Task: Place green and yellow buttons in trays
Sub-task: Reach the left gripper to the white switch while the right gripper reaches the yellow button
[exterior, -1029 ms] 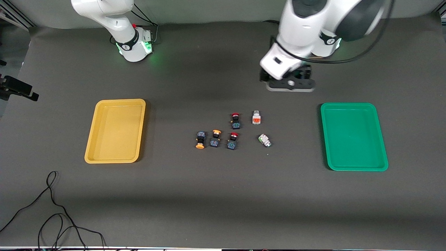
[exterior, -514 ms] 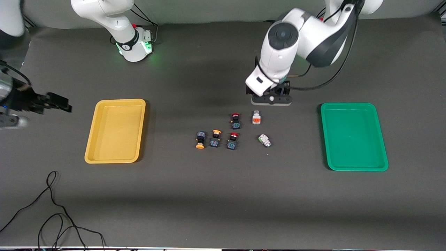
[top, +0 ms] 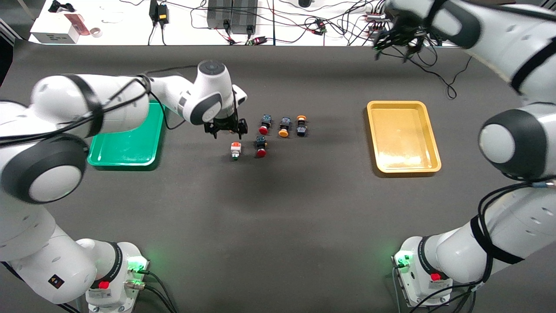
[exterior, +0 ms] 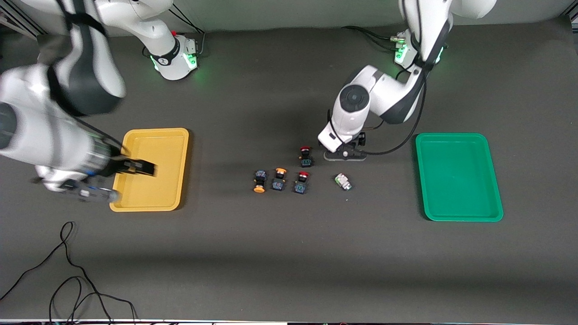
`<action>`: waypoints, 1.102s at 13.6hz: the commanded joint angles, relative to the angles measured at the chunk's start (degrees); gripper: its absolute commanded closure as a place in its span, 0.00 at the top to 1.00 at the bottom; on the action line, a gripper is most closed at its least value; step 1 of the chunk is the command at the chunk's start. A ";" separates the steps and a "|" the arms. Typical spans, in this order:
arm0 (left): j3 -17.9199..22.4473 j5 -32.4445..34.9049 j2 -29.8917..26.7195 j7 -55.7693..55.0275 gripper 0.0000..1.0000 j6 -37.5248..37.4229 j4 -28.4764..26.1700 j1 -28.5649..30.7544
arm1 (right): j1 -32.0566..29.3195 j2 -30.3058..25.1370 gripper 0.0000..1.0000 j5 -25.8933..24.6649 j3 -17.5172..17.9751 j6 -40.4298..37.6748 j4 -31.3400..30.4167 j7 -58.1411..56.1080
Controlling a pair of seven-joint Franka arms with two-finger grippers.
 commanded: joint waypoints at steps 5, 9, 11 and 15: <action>0.45 -0.48 6.66 -1.00 1.00 7.31 0.30 -1.42 | 11.37 13.57 1.00 5.55 -0.65 9.68 0.90 12.07; 0.36 -0.48 7.28 -1.00 0.94 7.32 0.47 -1.59 | 16.04 19.21 1.00 7.13 -0.56 17.15 0.90 16.39; 0.36 -0.57 7.11 -1.00 0.59 6.70 0.47 -1.68 | 17.71 21.58 1.00 7.76 -0.65 20.93 0.81 19.18; 0.28 -0.92 6.32 -1.61 0.15 6.09 0.65 -1.24 | 20.36 26.94 1.00 8.28 -0.56 28.84 0.72 21.83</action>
